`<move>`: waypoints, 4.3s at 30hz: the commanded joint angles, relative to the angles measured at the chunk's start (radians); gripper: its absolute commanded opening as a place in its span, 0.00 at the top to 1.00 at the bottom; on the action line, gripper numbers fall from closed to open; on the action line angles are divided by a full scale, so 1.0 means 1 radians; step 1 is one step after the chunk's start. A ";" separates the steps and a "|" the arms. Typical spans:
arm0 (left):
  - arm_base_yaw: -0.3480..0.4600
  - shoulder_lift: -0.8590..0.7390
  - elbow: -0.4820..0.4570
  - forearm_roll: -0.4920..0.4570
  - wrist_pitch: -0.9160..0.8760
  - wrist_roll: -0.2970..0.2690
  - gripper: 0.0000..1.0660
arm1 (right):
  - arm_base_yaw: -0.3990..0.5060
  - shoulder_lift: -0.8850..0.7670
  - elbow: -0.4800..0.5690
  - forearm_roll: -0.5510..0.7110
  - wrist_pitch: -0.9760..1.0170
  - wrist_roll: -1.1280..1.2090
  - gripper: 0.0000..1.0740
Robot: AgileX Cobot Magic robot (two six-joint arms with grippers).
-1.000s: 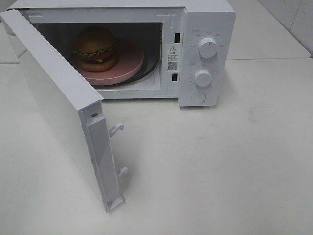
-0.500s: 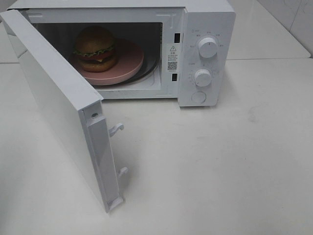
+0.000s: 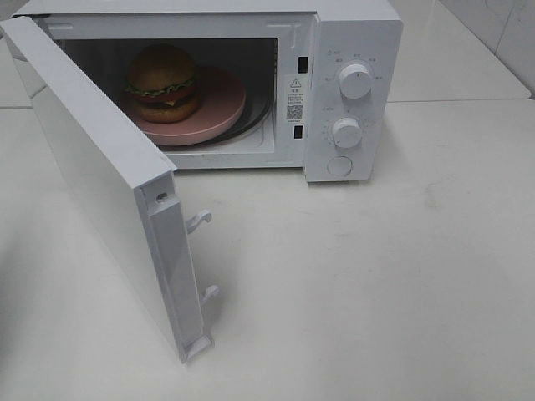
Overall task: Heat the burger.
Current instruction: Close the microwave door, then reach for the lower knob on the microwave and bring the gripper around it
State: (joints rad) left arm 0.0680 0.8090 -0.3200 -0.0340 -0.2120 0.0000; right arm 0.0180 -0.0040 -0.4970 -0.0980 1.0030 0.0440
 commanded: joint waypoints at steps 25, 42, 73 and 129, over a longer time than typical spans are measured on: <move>-0.165 0.609 0.039 0.416 -0.680 -0.185 1.00 | -0.006 -0.027 0.000 -0.002 -0.008 0.012 0.29; -0.588 0.793 0.022 -0.087 -0.813 -0.037 1.00 | -0.006 -0.027 0.000 -0.002 -0.008 0.012 0.29; -0.887 1.062 -0.554 -0.775 -0.668 0.392 1.00 | -0.006 -0.027 0.000 -0.002 -0.008 0.012 0.29; -0.878 1.101 -0.811 -1.128 0.468 0.913 0.04 | -0.006 -0.027 0.000 0.000 -0.008 0.009 0.29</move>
State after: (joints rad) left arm -0.8290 1.9280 -1.1330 -1.1840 0.1680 0.9080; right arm 0.0180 -0.0040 -0.4970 -0.0950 1.0030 0.0440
